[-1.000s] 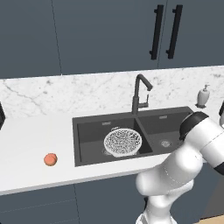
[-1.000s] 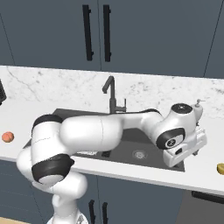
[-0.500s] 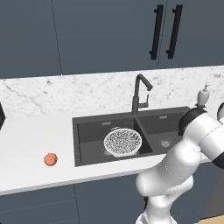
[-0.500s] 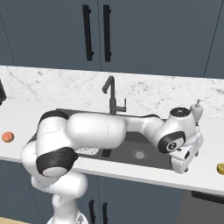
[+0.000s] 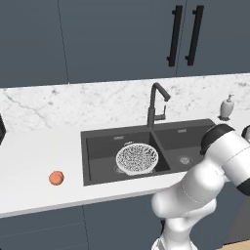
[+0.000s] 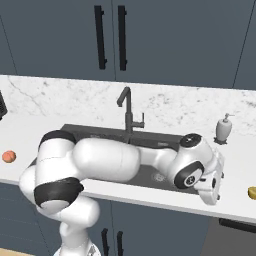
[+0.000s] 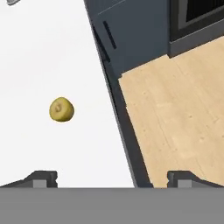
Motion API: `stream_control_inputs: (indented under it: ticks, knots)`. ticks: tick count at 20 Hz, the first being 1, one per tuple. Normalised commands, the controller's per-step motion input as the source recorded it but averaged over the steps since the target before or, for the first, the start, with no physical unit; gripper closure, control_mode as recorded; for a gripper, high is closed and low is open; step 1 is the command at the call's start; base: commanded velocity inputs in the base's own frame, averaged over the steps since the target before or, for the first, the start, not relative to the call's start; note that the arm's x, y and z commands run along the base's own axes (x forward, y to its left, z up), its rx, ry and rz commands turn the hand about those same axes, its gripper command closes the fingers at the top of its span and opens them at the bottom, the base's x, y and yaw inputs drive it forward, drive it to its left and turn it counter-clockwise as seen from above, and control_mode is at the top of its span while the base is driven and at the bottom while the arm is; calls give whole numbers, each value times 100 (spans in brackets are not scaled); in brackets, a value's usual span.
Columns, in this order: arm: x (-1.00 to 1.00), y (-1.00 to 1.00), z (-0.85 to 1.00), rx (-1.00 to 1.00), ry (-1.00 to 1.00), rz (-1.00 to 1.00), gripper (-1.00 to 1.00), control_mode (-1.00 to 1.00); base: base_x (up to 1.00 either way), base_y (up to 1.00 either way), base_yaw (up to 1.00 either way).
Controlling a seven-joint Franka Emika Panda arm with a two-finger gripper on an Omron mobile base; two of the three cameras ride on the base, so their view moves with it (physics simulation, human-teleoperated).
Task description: Put the colander in the sink, put the peach, kiwi in the colander, and turn on the sink faucet and pour water over the colander.
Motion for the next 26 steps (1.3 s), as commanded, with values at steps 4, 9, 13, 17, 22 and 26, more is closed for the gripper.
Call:
stream_control_inputs:
  ticks: [4, 9, 13, 17, 22, 26]
  knots:
    - [0, -4, 0, -16, 24, 28, -100, -100, 0, 0, 0]
    - [0, 0, 0, -15, 39, 31, -100, -100, 0, 0, 0]
    - [-1, -18, 0, -5, 19, 20, -100, -100, 0, 0, 0]
    - [0, -34, -6, 16, 0, 7, -100, -100, 0, 0, 0]
    - [0, -42, 0, 16, 0, 12, -100, -100, 0, 0, 0]
    - [0, -36, 3, 3, 0, 9, -100, -100, 0, 0, 0]
